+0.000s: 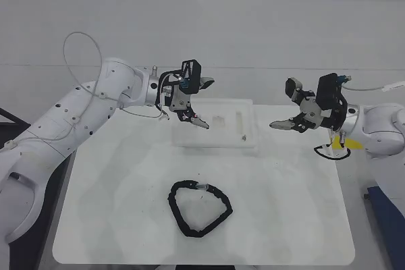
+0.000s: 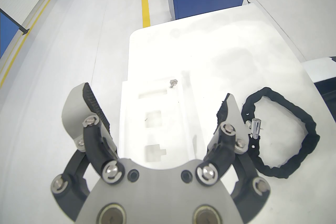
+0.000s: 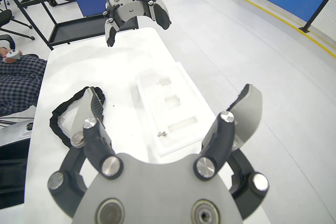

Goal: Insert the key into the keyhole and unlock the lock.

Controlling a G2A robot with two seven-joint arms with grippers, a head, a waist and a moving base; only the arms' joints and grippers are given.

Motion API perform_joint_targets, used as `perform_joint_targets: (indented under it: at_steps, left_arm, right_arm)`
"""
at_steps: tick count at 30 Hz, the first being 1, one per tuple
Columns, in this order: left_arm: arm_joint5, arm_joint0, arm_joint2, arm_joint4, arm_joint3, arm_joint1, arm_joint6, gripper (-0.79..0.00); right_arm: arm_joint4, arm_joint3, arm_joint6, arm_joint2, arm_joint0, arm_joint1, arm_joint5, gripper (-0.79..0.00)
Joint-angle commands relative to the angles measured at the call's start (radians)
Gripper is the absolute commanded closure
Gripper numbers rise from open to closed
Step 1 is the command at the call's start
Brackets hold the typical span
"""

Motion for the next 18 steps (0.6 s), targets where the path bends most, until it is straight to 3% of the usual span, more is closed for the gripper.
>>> perform_joint_targets:
  at_steps: [1,13,18]
  left_arm:
    - [0.0,0.0,0.0,0.0,0.0,0.0,0.0,-0.785]
    - [0.0,0.0,0.0,0.0,0.0,0.0,0.0,-0.785]
    - [0.0,0.0,0.0,0.0,0.0,0.0,0.0,-0.785]
  right_arm:
    - [0.0,-0.001,-0.002,0.0,-0.003,0.0,0.005,-0.785]
    - [-0.05,0.003,-0.017,-0.114,-0.068,-0.043,0.22,-0.785]
    - [0.007,0.034,0.028,-0.158,-0.072,-0.069,0.377,-0.785]
